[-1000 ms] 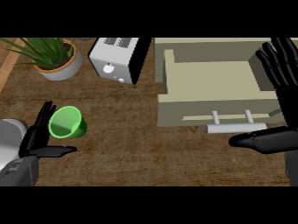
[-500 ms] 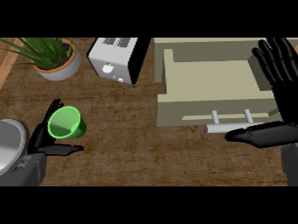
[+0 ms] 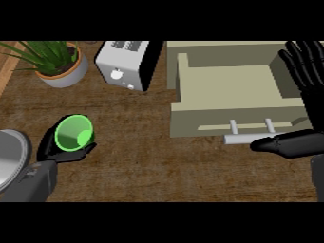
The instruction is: Pick up the cup, place it into the drawer and close the drawer
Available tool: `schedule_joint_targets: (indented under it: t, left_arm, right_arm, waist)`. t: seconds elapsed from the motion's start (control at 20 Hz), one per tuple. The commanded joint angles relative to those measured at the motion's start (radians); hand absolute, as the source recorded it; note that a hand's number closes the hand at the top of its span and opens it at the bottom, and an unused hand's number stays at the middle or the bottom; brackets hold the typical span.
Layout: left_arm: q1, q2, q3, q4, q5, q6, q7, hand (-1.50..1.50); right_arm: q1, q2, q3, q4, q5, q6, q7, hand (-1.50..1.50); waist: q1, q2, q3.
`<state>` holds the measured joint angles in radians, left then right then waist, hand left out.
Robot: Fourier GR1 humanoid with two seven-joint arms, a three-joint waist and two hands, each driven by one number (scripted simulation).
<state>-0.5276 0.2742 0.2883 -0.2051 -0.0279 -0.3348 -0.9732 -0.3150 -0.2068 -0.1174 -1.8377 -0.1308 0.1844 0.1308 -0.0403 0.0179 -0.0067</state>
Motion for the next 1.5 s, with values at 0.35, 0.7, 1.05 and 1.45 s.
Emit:
schedule_joint_targets:
  t: [0.35, 0.7, 1.05, 1.45]
  left_arm:
    - [0.017, -0.108, 0.092, -0.056, 0.04, 0.369, -0.259, 1.5]
    - [-0.063, -0.148, 0.105, -0.124, 0.091, 0.181, -0.218, 1.5]
    - [-0.184, -0.188, 0.017, -0.255, 0.058, 0.187, -0.075, 1.5]
    - [-0.336, -0.272, -0.095, -0.472, 0.072, 0.26, 0.248, 1.5]
  right_arm:
    - [-0.001, -0.012, -0.018, 0.008, 0.008, -0.002, -0.01, -1.5]
    - [0.008, -0.023, -0.041, -0.012, -0.027, 0.007, 0.018, -1.5]
    - [0.076, 0.036, 0.022, -0.027, 0.06, -0.036, -0.02, -1.5]
    - [-0.022, -0.036, -0.059, 0.03, 0.003, -0.011, 0.029, -1.5]
  waist:
    - [0.008, -0.003, 0.002]
    - [0.025, -0.013, 0.005]
    - [0.041, -0.024, 0.007]
    - [0.053, -0.029, 0.008]
